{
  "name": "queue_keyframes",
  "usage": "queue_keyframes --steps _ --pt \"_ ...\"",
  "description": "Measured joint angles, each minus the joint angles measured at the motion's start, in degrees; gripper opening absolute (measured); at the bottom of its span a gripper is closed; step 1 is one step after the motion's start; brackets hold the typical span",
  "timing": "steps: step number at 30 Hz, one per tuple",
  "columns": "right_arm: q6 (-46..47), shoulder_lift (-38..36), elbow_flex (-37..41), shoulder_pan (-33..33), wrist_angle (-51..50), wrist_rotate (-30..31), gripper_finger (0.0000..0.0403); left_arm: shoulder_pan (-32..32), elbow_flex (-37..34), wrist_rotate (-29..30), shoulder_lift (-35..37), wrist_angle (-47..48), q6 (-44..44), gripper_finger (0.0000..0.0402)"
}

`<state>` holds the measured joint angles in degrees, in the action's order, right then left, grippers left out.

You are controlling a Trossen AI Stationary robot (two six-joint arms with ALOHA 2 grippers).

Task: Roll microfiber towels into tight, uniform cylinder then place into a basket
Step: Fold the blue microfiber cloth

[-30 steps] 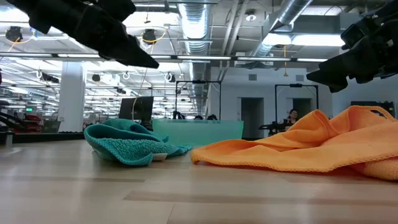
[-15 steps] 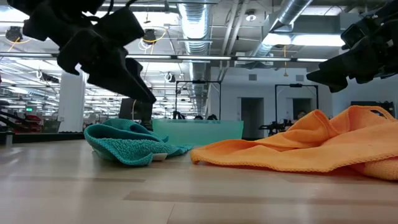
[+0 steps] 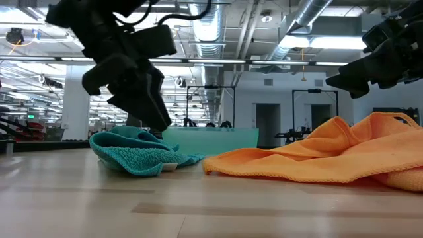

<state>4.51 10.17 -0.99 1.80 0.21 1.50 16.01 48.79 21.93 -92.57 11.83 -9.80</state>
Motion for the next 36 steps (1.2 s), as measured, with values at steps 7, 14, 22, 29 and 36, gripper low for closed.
queue_keyframes --steps 7,14,22,29,36 --pt "0.02 0.0 0.0 -0.01 0.0 -0.01 0.0255 0.15 0.79 -0.55 -0.5 1.01 -1.58 0.0212" --pt "0.02 -0.01 0.0 0.0 -0.03 0.0 0.0255 0.14 0.71 -0.8 -1.53 1.1 -3.34 0.0212" --pt "0.0 0.23 0.0 0.02 -0.8 -0.07 0.0255 0.13 1.03 -0.04 -4.85 0.17 -3.39 0.0212" --pt "0.0 0.72 0.0 0.0 -0.88 -0.08 0.0255 0.11 1.12 5.29 -6.47 1.15 -4.9 0.0212" --pt "0.0 0.81 0.0 0.0 -0.92 -0.07 0.0255 0.22 1.07 6.96 -6.47 1.41 -5.85 0.0212"
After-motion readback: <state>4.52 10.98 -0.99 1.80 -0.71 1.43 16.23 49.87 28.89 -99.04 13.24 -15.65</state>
